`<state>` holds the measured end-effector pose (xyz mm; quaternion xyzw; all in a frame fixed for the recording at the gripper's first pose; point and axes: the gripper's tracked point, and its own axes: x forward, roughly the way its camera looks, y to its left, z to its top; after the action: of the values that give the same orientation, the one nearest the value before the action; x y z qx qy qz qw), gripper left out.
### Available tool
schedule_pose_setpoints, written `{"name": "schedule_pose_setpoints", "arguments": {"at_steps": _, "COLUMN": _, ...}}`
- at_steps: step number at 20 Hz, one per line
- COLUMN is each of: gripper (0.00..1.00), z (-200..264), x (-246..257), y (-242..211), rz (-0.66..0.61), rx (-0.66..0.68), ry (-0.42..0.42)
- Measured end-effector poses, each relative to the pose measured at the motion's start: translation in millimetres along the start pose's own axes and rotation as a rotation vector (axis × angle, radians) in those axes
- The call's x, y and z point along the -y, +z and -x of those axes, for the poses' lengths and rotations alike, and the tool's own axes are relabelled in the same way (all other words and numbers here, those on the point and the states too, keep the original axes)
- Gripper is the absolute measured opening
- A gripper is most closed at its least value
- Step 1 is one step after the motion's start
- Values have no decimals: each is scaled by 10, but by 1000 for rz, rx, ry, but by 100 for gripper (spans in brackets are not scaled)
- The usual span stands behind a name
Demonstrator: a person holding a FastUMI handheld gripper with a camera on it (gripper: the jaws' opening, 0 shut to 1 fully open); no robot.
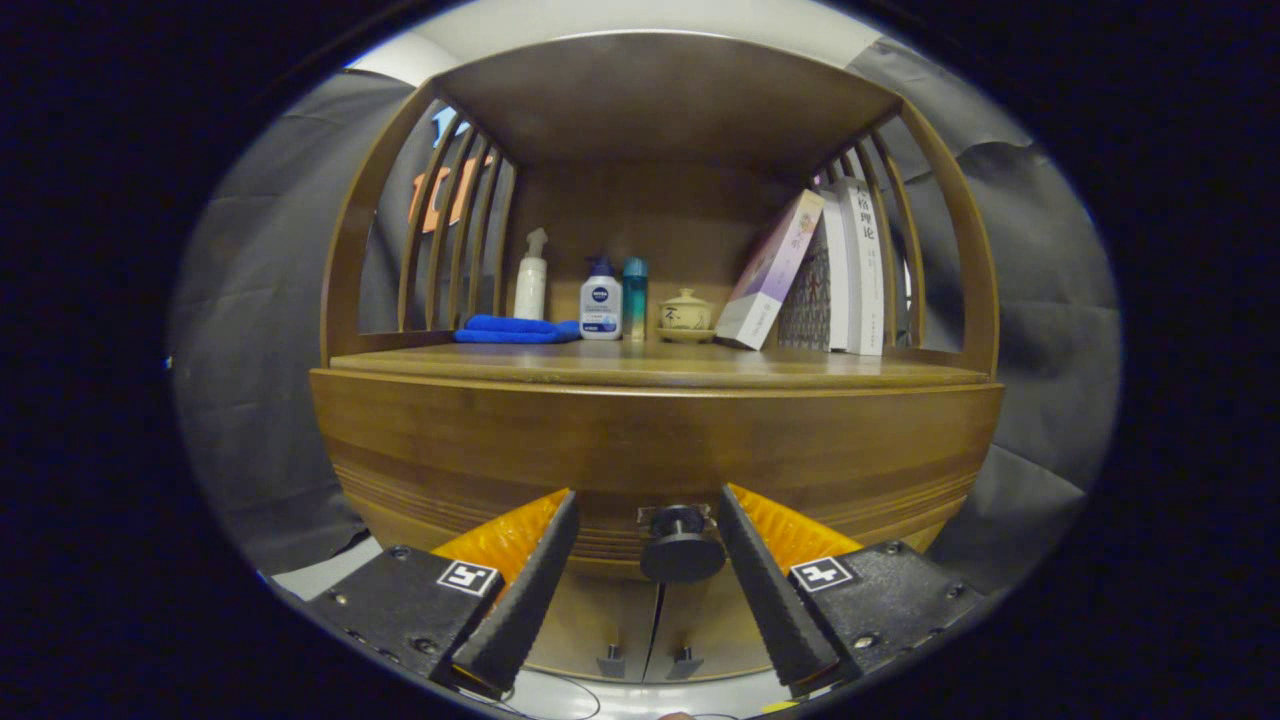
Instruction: Pull open the drawer, take out the items inside it, and place them on the countertop above the cabinet.
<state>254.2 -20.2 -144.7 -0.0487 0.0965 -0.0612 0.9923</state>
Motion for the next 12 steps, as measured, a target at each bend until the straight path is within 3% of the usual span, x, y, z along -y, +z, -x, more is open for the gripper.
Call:
{"name": "schedule_pose_setpoints", "arguments": {"at_steps": 7, "gripper": 76, "z": -40, "x": 68, "y": -6, "rz": 55, "rx": 42, "ry": -54}}
{"name": "schedule_pose_setpoints", "arguments": {"at_steps": 12, "gripper": 52, "z": -42, "x": 175, "y": -46, "rz": 21, "rx": 41, "ry": -61}}
